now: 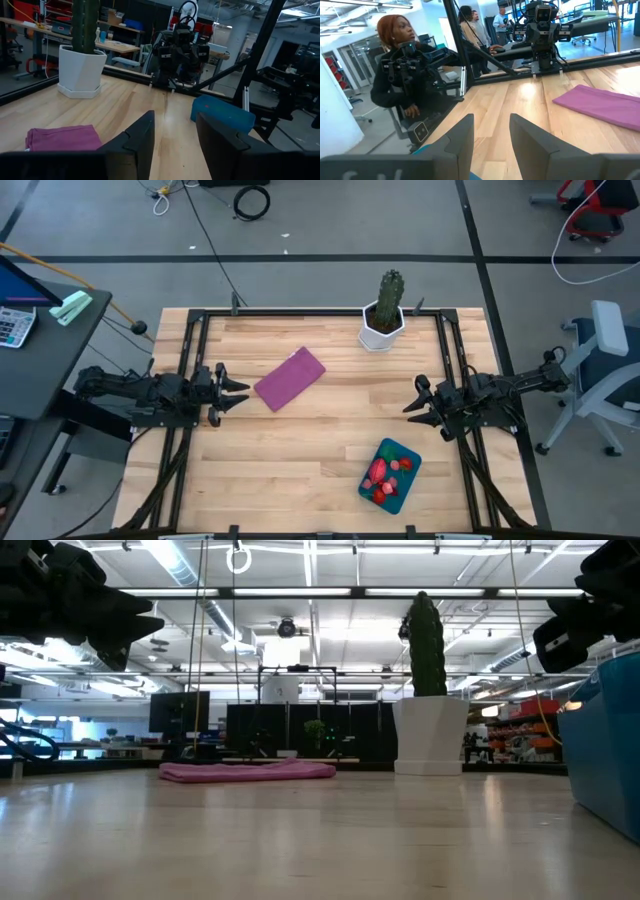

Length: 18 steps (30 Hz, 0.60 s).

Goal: Pick and placing Produce into tupperware
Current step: Return to Home Position

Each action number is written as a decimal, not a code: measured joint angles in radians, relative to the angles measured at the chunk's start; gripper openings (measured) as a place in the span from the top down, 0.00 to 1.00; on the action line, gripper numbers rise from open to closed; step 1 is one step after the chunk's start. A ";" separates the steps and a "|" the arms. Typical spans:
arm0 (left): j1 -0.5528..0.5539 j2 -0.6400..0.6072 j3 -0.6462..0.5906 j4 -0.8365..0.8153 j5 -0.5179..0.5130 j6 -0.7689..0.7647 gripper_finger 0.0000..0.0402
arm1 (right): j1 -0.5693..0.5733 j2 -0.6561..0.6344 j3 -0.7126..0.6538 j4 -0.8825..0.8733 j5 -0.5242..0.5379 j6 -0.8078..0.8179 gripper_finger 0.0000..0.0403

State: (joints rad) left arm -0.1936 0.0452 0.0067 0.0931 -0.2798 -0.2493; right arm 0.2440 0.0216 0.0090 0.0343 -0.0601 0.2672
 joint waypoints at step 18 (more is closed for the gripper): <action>0.000 0.000 0.000 0.000 0.000 0.000 0.64 | 0.000 0.000 0.000 0.000 0.000 0.000 0.67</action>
State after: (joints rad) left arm -0.1936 0.0453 0.0067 0.0929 -0.2798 -0.2497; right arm 0.2440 0.0217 0.0090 0.0344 -0.0601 0.2672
